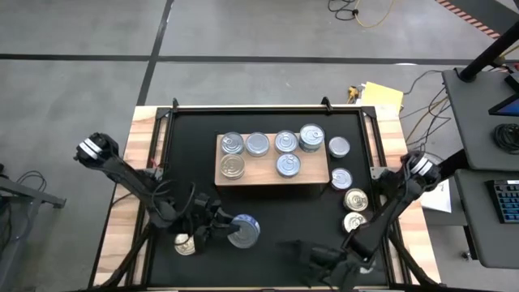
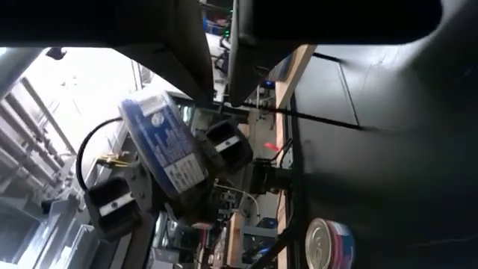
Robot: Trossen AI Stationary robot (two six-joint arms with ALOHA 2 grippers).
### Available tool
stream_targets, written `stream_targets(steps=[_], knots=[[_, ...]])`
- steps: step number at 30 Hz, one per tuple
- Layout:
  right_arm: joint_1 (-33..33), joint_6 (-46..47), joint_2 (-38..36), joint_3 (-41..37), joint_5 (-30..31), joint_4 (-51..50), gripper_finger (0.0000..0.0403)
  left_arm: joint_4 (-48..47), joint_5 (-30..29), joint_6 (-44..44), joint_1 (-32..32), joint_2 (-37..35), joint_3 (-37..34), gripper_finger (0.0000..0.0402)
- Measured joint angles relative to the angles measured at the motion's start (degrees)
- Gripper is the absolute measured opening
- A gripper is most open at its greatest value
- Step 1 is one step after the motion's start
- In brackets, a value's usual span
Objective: Stack canned seafood by type on shelf
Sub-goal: Put the dark blue tuna can on the shelf
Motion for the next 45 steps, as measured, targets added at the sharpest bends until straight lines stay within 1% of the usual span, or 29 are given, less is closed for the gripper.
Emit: stream_targets(steps=[6, 9, 14, 20, 24, 26, 30, 33, 36, 38, 41, 45], knots=[[-0.2, -4.5, 4.5, 6.1, 2.5, 0.1, 0.0096, -0.4, 0.1, -3.8, -0.1, 3.2, 0.7, 0.0121], [-0.6, -9.2, 6.1, 7.6, 2.8, 0.0, 0.0132, -0.7, 0.1, -7.0, -0.1, 4.7, 0.6, 0.0121], [-2.1, -15.5, 7.8, 9.1, 2.8, 0.0, 0.0186, -0.4, 0.2, -8.6, -0.1, 5.6, 0.6, 0.0126], [-3.1, -18.7, 8.5, 9.4, 2.7, 0.0, 0.0224, -0.2, -0.1, -9.0, 0.0, 5.5, 0.5, 0.0128], [-3.8, -19.7, 8.5, 9.5, 2.0, 0.0, 0.0238, -0.3, -0.2, -9.5, 0.2, 5.5, 0.5, 0.0129], [-4.3, -21.1, 8.5, 9.5, 0.7, 0.0, 0.0243, -0.4, -0.3, -9.5, 0.2, 5.5, 0.7, 0.0129], [-5.3, -24.9, 8.5, 9.5, -3.7, 0.0, 0.0248, -0.4, -0.3, -9.3, 0.5, 5.5, 1.1, 0.0130], [-6.2, -25.0, 8.5, 9.5, -3.7, 0.9, 0.0238, -0.6, -0.4, -7.9, 0.5, 5.4, 1.4, 0.0132], [-7.2, -24.7, 8.5, 9.5, -3.4, 0.9, 0.0206, -0.6, -0.4, -6.7, 0.5, 5.4, 1.4, 0.0140], [-7.6, -24.1, 8.5, 9.5, -3.4, 0.8, 0.0175, -0.7, -0.5, -6.5, 0.6, 5.4, 1.4, 0.0148], [-7.6, -20.5, 8.5, 9.5, -3.2, 0.9, 0.0125, -1.3, -0.6, -5.4, 0.7, 5.4, 1.3, 0.0159], [-7.4, -18.8, 8.3, 9.5, -3.0, 0.8, 0.0127, -1.2, -0.5, -3.5, 1.2, 5.3, 1.3, 0.0173]])
